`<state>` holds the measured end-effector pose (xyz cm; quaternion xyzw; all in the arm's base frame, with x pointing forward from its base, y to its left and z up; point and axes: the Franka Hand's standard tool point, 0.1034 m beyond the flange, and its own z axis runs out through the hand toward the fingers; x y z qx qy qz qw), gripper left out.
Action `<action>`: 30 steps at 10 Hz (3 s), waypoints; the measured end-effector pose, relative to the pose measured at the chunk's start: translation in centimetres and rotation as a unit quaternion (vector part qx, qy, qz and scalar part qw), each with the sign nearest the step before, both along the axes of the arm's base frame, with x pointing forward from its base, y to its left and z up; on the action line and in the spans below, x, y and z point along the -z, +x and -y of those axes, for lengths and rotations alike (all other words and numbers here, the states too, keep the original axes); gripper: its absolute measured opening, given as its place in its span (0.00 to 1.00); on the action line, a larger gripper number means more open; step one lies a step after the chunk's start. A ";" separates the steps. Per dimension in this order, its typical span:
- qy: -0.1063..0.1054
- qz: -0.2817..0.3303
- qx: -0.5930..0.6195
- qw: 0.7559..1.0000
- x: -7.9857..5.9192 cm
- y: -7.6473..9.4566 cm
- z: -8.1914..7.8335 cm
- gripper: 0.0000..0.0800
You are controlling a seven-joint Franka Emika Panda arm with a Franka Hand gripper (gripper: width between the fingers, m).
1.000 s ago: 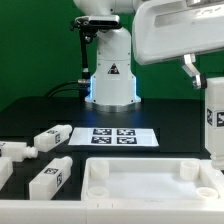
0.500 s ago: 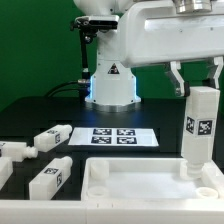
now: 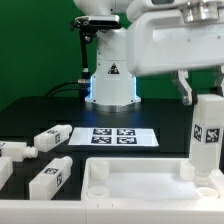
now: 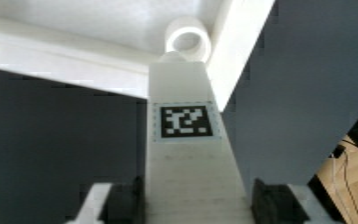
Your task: Assemble desk
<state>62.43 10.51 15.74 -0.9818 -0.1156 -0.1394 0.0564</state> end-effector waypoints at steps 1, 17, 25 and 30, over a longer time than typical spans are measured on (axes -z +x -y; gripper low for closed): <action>0.003 -0.003 0.007 1.000 0.1 -0.2 -0.6 0.36; 0.007 0.025 0.025 0.999 2.4 0.6 -0.5 0.36; 0.018 -0.088 0.065 0.994 2.1 1.3 -1.1 0.80; 0.011 -0.231 0.025 0.972 3.8 1.6 -0.4 0.81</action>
Offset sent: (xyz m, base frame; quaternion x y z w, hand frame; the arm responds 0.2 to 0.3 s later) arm -0.0075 -0.0025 -0.0113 -0.0113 0.0072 -0.0051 0.9999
